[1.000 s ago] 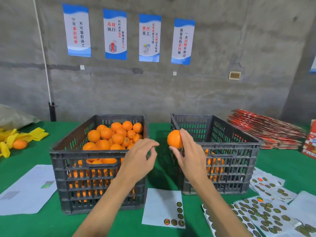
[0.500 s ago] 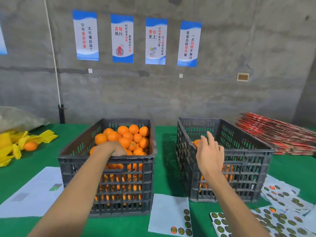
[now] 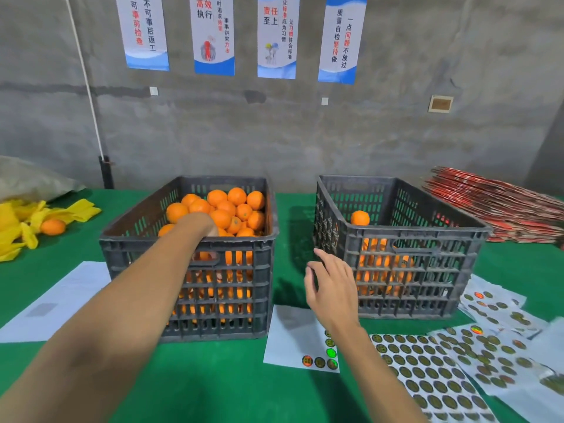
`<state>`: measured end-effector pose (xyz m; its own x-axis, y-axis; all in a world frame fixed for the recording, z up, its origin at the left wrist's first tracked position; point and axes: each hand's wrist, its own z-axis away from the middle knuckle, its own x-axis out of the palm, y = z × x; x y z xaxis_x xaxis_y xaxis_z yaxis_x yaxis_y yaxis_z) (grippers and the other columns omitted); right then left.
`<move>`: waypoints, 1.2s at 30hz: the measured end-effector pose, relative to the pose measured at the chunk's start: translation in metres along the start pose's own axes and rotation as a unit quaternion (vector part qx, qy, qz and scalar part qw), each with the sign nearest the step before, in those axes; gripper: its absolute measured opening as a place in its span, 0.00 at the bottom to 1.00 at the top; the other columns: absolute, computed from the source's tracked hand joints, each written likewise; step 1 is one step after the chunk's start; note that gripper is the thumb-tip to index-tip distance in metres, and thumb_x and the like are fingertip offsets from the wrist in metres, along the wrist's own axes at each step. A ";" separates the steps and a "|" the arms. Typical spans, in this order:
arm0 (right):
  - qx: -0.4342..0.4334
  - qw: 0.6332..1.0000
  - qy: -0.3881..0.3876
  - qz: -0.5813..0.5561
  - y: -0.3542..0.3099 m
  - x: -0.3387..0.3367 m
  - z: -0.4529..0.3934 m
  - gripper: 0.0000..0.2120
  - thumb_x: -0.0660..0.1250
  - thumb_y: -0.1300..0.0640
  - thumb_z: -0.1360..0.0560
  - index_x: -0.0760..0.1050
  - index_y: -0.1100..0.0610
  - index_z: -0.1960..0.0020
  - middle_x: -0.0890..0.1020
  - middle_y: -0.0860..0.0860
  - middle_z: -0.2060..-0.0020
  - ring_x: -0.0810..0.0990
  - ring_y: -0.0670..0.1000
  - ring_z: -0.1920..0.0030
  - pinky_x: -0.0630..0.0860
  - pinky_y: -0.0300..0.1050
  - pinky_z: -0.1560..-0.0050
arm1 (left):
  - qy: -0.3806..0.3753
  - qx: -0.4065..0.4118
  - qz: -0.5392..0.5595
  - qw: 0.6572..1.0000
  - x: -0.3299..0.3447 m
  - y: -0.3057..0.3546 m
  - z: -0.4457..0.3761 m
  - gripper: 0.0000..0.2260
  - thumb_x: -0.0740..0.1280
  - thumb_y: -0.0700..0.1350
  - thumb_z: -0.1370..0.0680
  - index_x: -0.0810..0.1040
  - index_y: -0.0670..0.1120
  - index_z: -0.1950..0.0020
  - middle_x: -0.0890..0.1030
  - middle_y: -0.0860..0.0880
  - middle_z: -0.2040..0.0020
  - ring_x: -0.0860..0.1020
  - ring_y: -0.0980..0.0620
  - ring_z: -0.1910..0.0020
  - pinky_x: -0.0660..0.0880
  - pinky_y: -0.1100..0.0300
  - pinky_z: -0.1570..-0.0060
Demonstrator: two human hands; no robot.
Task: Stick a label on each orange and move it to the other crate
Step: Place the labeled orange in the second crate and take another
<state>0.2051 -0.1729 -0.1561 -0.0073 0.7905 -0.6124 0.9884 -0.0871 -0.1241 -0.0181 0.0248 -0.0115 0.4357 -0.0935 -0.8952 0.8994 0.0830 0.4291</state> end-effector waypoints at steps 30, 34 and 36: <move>0.105 0.949 -0.295 -0.040 0.013 0.017 0.112 0.18 0.63 0.41 0.22 0.81 0.52 0.42 0.83 0.47 0.42 0.78 0.52 0.41 0.75 0.47 0.45 | 0.213 0.546 0.219 0.780 0.185 -0.042 0.170 0.31 0.77 0.49 0.29 0.74 0.45 0.28 0.69 0.44 0.37 0.72 0.48 0.38 0.75 0.56 0.40; 0.079 0.944 -0.312 -0.070 0.018 0.013 0.119 0.24 0.59 0.31 0.30 0.80 0.50 0.52 0.82 0.44 0.49 0.77 0.52 0.48 0.69 0.45 0.55 | 0.056 0.437 0.260 0.859 0.240 -0.058 0.166 0.29 0.76 0.54 0.29 0.73 0.53 0.30 0.66 0.57 0.38 0.73 0.57 0.39 0.76 0.61 0.40; 0.081 0.938 -0.324 -0.095 0.023 0.013 0.120 0.25 0.63 0.30 0.30 0.83 0.48 0.48 0.81 0.42 0.41 0.76 0.51 0.42 0.71 0.45 0.48 | -0.011 0.368 0.336 0.867 0.259 -0.065 0.161 0.26 0.78 0.53 0.30 0.76 0.55 0.35 0.68 0.60 0.40 0.77 0.57 0.41 0.78 0.64 0.44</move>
<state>0.2094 -0.2373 -0.2611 -0.3228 0.2714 -0.9067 0.9247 -0.1140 -0.3633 0.0418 -0.1648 -0.2515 0.8627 -0.2898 -0.4145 0.2165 -0.5292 0.8204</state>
